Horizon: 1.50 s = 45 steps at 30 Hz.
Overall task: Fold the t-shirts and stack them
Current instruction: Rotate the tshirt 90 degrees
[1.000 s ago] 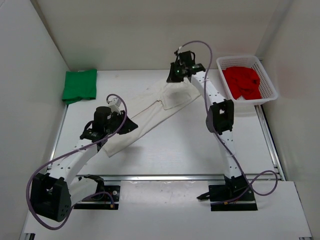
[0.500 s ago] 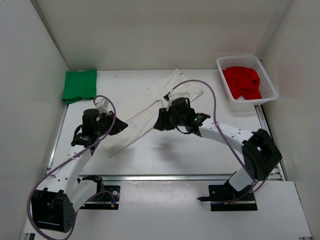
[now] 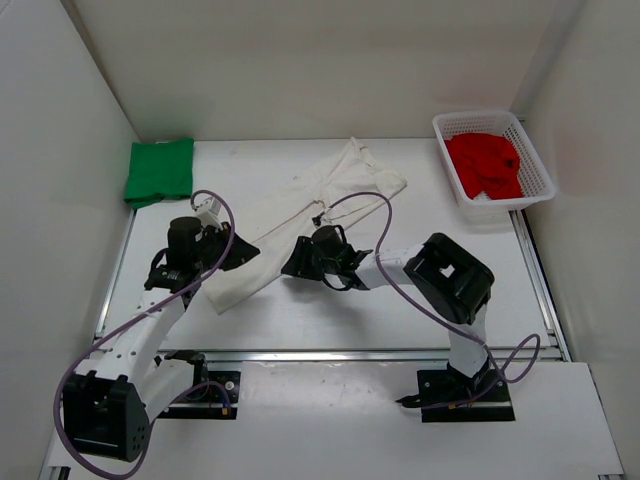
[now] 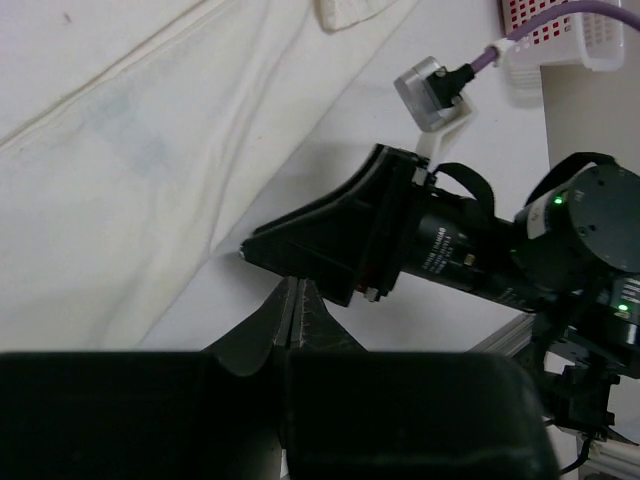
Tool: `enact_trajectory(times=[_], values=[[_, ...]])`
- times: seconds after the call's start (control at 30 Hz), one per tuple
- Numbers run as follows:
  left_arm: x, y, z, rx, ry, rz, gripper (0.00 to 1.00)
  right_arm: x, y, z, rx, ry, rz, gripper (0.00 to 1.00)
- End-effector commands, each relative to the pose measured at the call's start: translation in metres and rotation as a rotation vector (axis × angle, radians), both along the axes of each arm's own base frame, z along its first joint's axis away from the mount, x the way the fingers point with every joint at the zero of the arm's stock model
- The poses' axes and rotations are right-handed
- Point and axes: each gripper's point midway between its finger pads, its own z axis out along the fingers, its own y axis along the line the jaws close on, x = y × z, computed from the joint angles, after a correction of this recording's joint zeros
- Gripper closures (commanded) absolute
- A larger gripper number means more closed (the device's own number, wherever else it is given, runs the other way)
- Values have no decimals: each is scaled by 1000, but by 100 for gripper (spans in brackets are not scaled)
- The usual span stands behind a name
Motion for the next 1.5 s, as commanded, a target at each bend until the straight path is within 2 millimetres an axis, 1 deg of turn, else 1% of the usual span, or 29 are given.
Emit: enact_trajectory(times=[0.0,0.2,0.27,0.37,0.43,0.5,0.53,0.63,0.67,0.7,0.77,0.8,0.83,0.9,0.97,1.03,1.07,1.1,1.13,1.17,1.2,1.23,1.27,1.3,1.33,1.37,1.4,1.43,1.47], values=[[6,-4,12,-18,-44,-8,92,19,18,0,76,2,-93,59],[15,-8,23,-23,-63,-4,93,8,23,-35,71,122,-106,64],[18,-10,24,-36,-59,2,93,9,23,-36,69,133,-95,83],[17,-15,18,-34,-41,-16,93,14,6,-32,59,113,-118,98],[18,-15,15,-21,-32,-14,93,20,-16,-20,53,68,-125,100],[18,-15,14,-4,-36,-8,92,17,-56,-25,21,65,-150,100],[18,-14,11,2,-32,-6,92,26,-67,-4,60,32,-142,100],[10,-22,-3,45,-8,-32,90,6,-135,-16,1,85,-141,100],[7,-26,-9,68,1,-41,89,11,-159,-11,-10,69,-157,100],[5,-26,-14,83,4,-42,89,-4,-171,-17,-2,109,-136,99],[-13,-38,-33,121,36,-87,82,-9,-209,-16,-11,133,-161,77],[-16,-37,-39,146,40,-78,79,-15,-215,-15,-8,146,-144,74],[-25,-38,-52,168,62,-95,72,-12,-227,-9,-12,124,-169,64],[-31,-30,-68,207,91,-77,63,5,-246,8,-24,47,-240,55],[-36,-23,-83,200,127,-62,42,30,-261,24,-66,-30,-298,52],[-41,-22,-91,223,136,-66,29,70,-267,47,-98,-106,-327,52],[-43,-23,-94,233,148,-75,25,80,-271,37,-127,-87,-339,51],[-42,-24,-95,242,147,-77,25,100,-269,51,-118,-122,-339,51],[-42,-25,-100,254,155,-77,26,121,-271,54,-121,-130,-359,50],[-44,-25,-104,262,166,-82,31,144,-278,54,-122,-138,-377,49],[-47,-23,-111,276,185,-81,34,152,-281,35,-137,-96,-379,47],[-49,-25,-114,275,186,-96,36,173,-280,48,-124,-129,-388,46],[-54,-26,-121,272,208,-104,42,191,-285,46,-117,-122,-400,45],[-56,-29,-123,263,215,-119,49,193,-286,23,-133,-67,-395,43],[-62,-30,-129,262,230,-136,57,209,-290,20,-150,-54,-414,42],[-65,-31,-132,270,232,-147,59,227,-294,26,-162,-77,-429,41],[-68,-34,-134,272,239,-161,65,227,-296,9,-183,-28,-426,41],[-73,-33,-138,270,253,-167,69,242,-297,20,-179,-57,-432,41],[-75,-38,-137,248,244,-188,76,250,-295,15,-179,-37,-423,42]])
